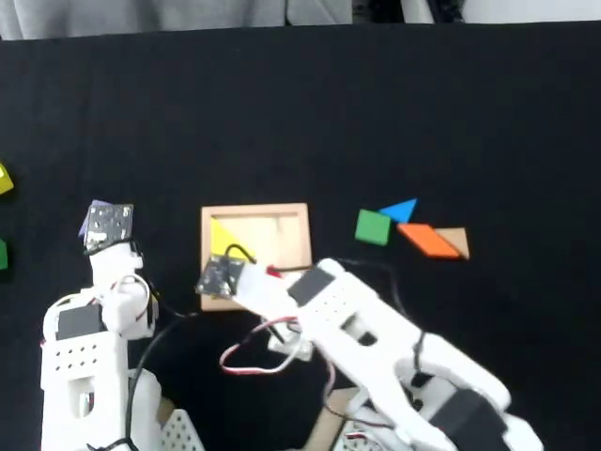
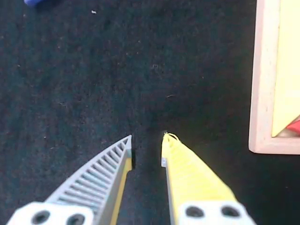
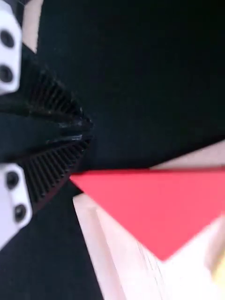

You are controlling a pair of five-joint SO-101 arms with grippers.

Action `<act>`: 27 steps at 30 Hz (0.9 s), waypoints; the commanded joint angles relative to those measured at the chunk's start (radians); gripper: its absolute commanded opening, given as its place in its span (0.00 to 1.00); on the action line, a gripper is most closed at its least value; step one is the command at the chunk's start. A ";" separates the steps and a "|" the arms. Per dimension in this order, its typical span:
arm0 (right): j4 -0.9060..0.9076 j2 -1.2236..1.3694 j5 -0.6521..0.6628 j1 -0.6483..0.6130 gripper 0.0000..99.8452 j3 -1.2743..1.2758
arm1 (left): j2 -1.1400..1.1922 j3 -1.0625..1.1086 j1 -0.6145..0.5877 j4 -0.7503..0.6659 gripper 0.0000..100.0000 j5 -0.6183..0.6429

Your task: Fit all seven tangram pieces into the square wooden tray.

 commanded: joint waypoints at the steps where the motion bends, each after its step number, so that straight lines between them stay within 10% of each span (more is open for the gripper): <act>1: -0.063 0.124 0.005 -0.014 0.01 -0.082 | -0.012 -0.005 -0.025 -0.017 0.11 -0.006; 27: -0.100 0.143 0.003 0.166 0.01 -0.185 | -0.014 -0.005 -0.025 -0.017 0.11 -0.006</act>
